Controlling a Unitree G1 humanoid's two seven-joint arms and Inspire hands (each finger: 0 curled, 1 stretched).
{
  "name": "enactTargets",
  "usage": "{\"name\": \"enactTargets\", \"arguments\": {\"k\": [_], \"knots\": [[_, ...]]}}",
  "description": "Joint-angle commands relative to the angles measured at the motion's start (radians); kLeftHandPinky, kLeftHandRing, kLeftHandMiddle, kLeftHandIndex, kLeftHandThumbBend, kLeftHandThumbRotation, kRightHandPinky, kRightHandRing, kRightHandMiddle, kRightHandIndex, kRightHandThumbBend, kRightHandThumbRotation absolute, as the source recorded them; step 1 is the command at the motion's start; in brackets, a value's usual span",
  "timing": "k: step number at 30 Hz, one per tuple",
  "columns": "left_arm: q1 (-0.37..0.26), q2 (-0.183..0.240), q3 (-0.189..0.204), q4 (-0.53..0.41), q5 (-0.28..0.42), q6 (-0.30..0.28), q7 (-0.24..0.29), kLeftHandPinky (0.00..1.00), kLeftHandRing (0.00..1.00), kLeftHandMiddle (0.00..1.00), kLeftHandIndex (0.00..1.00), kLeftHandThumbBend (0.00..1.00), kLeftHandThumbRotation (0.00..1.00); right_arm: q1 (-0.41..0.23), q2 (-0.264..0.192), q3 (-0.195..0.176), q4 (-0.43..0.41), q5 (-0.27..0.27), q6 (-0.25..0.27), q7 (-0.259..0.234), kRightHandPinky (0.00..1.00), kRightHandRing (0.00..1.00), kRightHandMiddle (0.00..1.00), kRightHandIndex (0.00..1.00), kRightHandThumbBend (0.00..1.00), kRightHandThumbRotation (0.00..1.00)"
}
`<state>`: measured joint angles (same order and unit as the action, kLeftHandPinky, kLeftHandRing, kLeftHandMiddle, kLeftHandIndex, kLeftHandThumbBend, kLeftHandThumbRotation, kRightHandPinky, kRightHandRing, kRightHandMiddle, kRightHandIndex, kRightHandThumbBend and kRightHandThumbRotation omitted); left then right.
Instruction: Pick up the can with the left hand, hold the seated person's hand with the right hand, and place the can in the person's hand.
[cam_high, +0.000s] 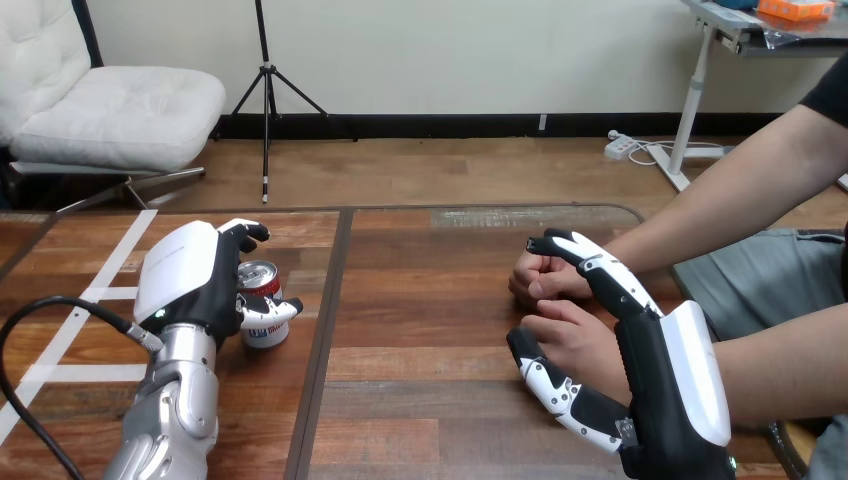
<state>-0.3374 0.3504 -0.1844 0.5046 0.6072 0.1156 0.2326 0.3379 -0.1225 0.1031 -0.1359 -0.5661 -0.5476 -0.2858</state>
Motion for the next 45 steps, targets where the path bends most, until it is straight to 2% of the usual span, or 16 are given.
{"name": "enactTargets", "arguments": {"k": [1,21,27,36,40,45], "knots": [[-0.019,0.009,-0.017,-0.026,0.01,0.003,-0.008,0.61,0.72,0.77,0.75,0.76,0.06,-0.04,-0.006,-0.005,-0.045,0.003,0.0,0.001,0.82,0.86,0.85,0.77,0.46,0.0],[-0.021,0.009,-0.023,-0.022,0.02,0.007,0.003,0.6,0.71,0.76,0.75,0.74,0.07,-0.042,-0.009,-0.007,-0.045,-0.002,0.002,0.003,0.82,0.86,0.85,0.77,0.46,0.0],[-0.028,0.009,-0.029,-0.019,0.032,0.026,-0.005,0.6,0.71,0.77,0.75,0.74,0.08,-0.044,-0.01,-0.007,-0.046,-0.006,0.003,0.002,0.82,0.86,0.85,0.77,0.46,0.0],[-0.043,0.015,-0.049,-0.014,0.064,0.07,-0.046,0.6,0.73,0.79,0.77,0.74,0.12,-0.044,-0.012,-0.007,-0.047,-0.01,0.007,0.003,0.82,0.86,0.85,0.76,0.46,0.0],[-0.044,0.019,-0.055,-0.014,0.071,0.071,-0.054,0.6,0.74,0.79,0.78,0.75,0.13,-0.044,-0.012,-0.006,-0.046,-0.009,0.006,0.003,0.82,0.86,0.85,0.76,0.46,0.0],[-0.042,0.016,-0.047,-0.01,0.06,0.052,-0.04,0.6,0.74,0.8,0.79,0.77,0.13,-0.041,-0.013,-0.007,-0.053,-0.013,0.013,0.006,0.82,0.86,0.85,0.76,0.46,0.0]]}}
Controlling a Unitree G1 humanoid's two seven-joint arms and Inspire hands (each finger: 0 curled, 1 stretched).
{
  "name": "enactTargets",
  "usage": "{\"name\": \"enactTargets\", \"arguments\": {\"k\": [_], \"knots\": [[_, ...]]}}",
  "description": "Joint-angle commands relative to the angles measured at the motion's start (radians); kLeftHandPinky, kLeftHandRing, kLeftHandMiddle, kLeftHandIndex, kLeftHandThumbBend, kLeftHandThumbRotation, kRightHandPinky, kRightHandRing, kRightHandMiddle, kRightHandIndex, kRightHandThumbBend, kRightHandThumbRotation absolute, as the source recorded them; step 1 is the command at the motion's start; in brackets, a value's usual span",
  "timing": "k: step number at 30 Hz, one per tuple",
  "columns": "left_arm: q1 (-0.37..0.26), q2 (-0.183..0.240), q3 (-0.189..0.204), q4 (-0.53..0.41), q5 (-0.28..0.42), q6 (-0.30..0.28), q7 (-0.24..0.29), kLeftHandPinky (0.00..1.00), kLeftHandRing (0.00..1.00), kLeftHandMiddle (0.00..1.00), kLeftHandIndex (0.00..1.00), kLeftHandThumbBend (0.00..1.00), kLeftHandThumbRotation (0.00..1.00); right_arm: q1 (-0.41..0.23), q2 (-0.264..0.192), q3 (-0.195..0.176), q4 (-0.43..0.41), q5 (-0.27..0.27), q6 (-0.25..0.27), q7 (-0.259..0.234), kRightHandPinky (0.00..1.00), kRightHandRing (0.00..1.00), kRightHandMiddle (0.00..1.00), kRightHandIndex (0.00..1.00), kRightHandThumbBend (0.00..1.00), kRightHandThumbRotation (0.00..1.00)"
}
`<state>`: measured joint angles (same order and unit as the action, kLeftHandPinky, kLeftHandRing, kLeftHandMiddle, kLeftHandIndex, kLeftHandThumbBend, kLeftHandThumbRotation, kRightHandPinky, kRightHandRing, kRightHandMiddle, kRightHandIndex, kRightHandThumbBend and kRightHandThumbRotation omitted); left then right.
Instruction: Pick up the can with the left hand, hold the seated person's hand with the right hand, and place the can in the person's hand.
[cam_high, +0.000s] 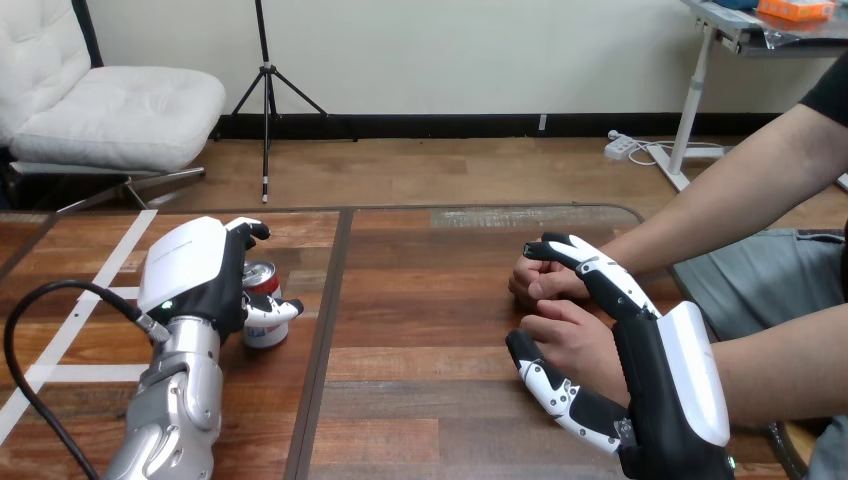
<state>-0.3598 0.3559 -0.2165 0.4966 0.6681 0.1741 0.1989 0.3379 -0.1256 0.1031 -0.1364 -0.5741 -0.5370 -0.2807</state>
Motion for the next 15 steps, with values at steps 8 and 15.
{"name": "enactTargets", "arguments": {"k": [8,15], "knots": [[0.017,-0.01,0.034,-0.02,-0.077,-0.109,0.073,0.59,0.72,0.78,0.77,0.79,0.08,-0.038,-0.013,-0.009,-0.056,-0.007,0.004,0.002,0.81,0.86,0.84,0.76,0.46,0.0],[0.05,-0.019,0.057,-0.052,-0.123,-0.174,0.118,0.58,0.69,0.74,0.74,0.79,0.05,-0.038,-0.014,-0.012,-0.059,-0.009,0.006,0.005,0.81,0.86,0.84,0.75,0.46,0.0]]}}
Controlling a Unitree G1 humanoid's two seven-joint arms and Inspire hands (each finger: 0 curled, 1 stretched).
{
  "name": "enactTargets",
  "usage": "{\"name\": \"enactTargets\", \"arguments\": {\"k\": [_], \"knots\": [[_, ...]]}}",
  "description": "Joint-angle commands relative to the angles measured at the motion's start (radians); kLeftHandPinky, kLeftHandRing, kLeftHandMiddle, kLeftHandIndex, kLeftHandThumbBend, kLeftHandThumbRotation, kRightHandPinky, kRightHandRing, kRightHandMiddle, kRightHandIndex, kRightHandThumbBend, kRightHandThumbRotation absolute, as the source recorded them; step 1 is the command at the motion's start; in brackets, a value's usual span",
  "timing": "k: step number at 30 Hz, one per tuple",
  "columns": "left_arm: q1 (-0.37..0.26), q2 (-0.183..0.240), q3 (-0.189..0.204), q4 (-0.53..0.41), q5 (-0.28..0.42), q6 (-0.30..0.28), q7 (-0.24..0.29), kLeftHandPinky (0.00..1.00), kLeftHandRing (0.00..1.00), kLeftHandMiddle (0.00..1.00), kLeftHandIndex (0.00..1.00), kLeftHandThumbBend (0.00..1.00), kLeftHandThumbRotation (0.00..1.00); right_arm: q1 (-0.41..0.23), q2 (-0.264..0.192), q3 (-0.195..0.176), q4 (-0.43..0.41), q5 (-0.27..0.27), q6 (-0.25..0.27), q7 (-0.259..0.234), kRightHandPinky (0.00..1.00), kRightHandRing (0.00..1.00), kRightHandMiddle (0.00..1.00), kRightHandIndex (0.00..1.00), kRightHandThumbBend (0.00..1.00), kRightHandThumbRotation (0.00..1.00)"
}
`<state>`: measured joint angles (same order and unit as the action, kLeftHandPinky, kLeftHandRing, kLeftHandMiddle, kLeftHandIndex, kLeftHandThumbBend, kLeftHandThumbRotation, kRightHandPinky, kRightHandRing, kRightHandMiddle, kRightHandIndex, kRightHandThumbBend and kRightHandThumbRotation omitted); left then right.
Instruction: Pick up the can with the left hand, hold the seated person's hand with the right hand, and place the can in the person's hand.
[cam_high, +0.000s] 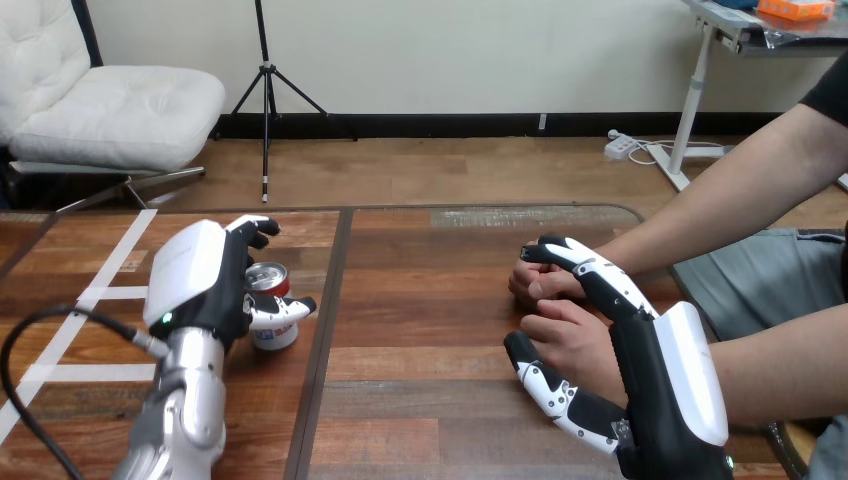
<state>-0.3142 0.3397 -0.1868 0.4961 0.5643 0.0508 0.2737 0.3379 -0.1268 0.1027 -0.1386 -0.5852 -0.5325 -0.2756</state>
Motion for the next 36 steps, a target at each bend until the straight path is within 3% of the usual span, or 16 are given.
{"name": "enactTargets", "arguments": {"k": [1,21,36], "knots": [[0.011,-0.004,0.029,-0.06,-0.022,-0.06,0.052,0.57,0.69,0.74,0.74,0.79,0.05,-0.038,-0.013,-0.012,-0.057,0.001,0.003,0.0,0.81,0.86,0.84,0.75,0.47,0.0],[0.068,-0.008,0.046,-0.162,-0.045,-0.104,0.091,0.53,0.64,0.69,0.7,0.78,0.01,-0.045,-0.011,-0.009,-0.056,0.001,0.014,0.008,0.81,0.85,0.84,0.75,0.47,0.0],[0.064,-0.003,0.038,-0.177,-0.022,-0.061,0.069,0.54,0.65,0.7,0.71,0.79,0.03,-0.053,-0.011,-0.009,-0.049,0.001,0.007,0.006,0.8,0.85,0.84,0.75,0.47,0.0]]}}
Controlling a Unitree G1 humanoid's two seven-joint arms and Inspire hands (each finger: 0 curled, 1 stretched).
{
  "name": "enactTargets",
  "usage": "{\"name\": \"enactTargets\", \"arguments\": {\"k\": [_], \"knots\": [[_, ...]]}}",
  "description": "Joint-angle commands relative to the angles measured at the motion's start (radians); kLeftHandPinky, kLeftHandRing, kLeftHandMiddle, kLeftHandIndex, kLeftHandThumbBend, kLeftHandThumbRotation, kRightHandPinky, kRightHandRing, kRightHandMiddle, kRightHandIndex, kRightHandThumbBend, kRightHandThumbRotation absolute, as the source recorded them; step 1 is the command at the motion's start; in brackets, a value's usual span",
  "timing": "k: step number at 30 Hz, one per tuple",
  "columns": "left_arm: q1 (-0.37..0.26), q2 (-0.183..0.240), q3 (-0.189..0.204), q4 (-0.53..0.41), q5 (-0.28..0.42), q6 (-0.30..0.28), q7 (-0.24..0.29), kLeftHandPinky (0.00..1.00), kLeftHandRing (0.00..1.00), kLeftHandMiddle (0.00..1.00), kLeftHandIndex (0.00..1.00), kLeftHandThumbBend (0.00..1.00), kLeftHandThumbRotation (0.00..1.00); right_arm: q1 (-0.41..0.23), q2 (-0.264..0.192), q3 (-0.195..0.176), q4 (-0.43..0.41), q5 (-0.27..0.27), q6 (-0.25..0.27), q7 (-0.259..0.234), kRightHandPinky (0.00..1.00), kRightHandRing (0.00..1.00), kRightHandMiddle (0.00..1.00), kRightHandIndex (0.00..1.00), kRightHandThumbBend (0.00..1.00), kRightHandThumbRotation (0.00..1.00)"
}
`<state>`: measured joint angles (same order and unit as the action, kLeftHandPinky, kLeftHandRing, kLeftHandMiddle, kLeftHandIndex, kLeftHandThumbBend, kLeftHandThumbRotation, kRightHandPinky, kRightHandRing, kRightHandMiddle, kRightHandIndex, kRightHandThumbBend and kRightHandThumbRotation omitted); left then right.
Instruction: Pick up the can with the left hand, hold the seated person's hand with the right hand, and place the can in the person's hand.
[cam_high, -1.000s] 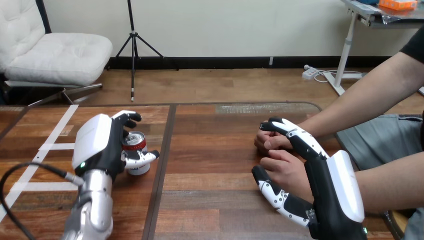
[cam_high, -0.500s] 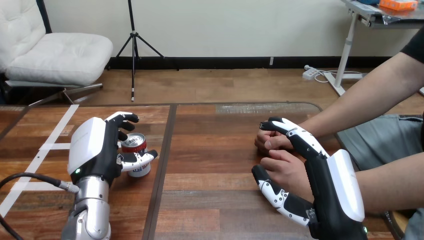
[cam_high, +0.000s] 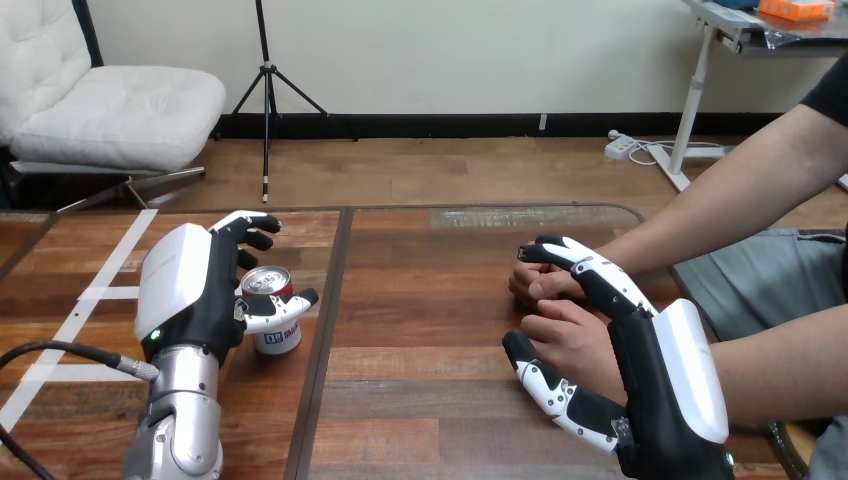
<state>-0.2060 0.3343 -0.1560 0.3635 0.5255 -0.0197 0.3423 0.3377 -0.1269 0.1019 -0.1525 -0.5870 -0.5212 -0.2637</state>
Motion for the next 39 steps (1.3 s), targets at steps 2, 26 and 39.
{"name": "enactTargets", "arguments": {"k": [2,26,39], "knots": [[-0.044,0.001,0.006,-0.046,0.019,0.018,-0.002,0.54,0.65,0.7,0.72,0.79,0.03,-0.053,-0.012,-0.009,-0.034,0.004,-0.005,-0.006,0.8,0.85,0.84,0.75,0.47,0.0],[-0.057,0.003,-0.001,-0.011,0.047,0.022,0.008,0.57,0.68,0.73,0.73,0.8,0.06,-0.044,-0.013,-0.009,-0.054,0.005,0.014,0.009,0.79,0.85,0.84,0.75,0.47,0.0],[-0.064,0.008,-0.01,0.0,0.073,0.024,0.03,0.59,0.71,0.76,0.75,0.81,0.06,-0.05,-0.015,-0.009,-0.046,-0.002,0.009,0.002,0.79,0.85,0.84,0.75,0.47,0.0]]}}
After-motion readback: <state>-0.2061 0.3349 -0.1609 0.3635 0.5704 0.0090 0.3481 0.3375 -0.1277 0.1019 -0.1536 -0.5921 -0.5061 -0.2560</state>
